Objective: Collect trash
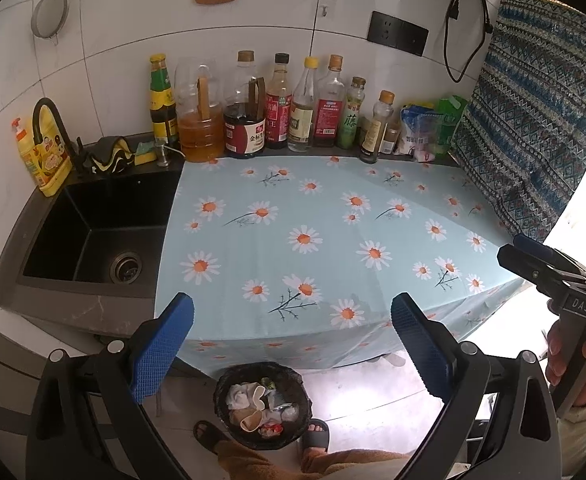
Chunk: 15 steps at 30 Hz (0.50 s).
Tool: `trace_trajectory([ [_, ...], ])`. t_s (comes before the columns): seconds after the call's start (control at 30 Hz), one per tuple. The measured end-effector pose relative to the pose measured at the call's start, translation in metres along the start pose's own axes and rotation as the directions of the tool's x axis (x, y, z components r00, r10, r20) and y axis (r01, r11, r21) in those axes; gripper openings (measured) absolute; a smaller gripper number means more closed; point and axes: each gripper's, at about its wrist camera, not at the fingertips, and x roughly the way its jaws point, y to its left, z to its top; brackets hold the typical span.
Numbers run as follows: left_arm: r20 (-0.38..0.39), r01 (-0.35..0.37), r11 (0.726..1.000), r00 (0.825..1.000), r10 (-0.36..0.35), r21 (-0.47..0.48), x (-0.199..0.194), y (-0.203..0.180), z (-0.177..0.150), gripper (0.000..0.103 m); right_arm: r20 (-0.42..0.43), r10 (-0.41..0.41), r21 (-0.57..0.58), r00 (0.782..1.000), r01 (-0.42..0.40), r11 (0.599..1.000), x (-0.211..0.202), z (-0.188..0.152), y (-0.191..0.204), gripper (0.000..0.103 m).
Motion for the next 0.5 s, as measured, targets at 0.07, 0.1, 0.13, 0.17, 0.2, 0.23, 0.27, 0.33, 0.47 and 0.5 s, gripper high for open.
trace_trajectory([
  [0.07,0.001,0.0,1.0,1.0,0.0,-0.002,0.0008,0.0008,0.0,0.096,-0.007,-0.004,-0.008,1.0,0.004,1.0,0.0028,0.0006,0.0008,0.099],
  [0.1,0.001,0.001,1.0,1.0,-0.001,-0.003,0.0013,0.0011,-0.0001,0.096,-0.009,-0.004,-0.01,1.0,0.004,1.0,0.0041,0.0007,0.0003,0.099],
  [0.13,0.001,0.003,1.0,1.0,-0.003,-0.004,0.0015,0.0011,-0.0003,0.096,-0.011,-0.005,-0.01,1.0,0.005,1.0,0.0051,0.0008,0.0002,0.099],
  [0.17,0.0,0.004,1.0,1.0,-0.004,-0.004,0.0024,0.0011,-0.0003,0.096,-0.012,-0.006,-0.007,1.0,0.006,1.0,0.0055,0.0008,-0.0002,0.099],
  [0.2,-0.002,0.004,1.0,1.0,-0.004,-0.004,0.0036,0.0012,-0.0003,0.096,-0.012,-0.006,-0.006,1.0,0.006,1.0,0.0058,0.0006,-0.0004,0.099],
  [0.23,-0.004,0.004,1.0,1.0,-0.004,-0.004,0.0045,0.0014,-0.0004,0.096,-0.014,-0.007,-0.007,1.0,0.007,1.0,0.0064,0.0005,-0.0004,0.099],
  [0.27,-0.005,0.002,1.0,1.0,-0.002,-0.004,0.0053,0.0017,-0.0004,0.096,-0.013,-0.004,-0.008,1.0,0.004,1.0,0.0055,0.0006,-0.0005,0.099],
  [0.33,-0.006,0.005,1.0,1.0,-0.005,-0.007,0.0063,0.0021,-0.0006,0.096,-0.016,-0.004,-0.007,1.0,0.004,1.0,0.0069,0.0004,-0.001,0.099],
  [0.47,-0.006,0.002,1.0,1.0,-0.002,-0.004,0.0067,0.0025,-0.0004,0.096,-0.018,0.0,-0.012,1.0,0.0,1.0,0.0082,0.0012,-0.0009,0.099],
  [0.5,-0.007,0.001,1.0,1.0,-0.001,-0.005,0.0067,0.0025,-0.0008,0.096,-0.021,0.001,-0.013,1.0,-0.001,1.0,0.0086,0.0013,-0.0009,0.099],
])
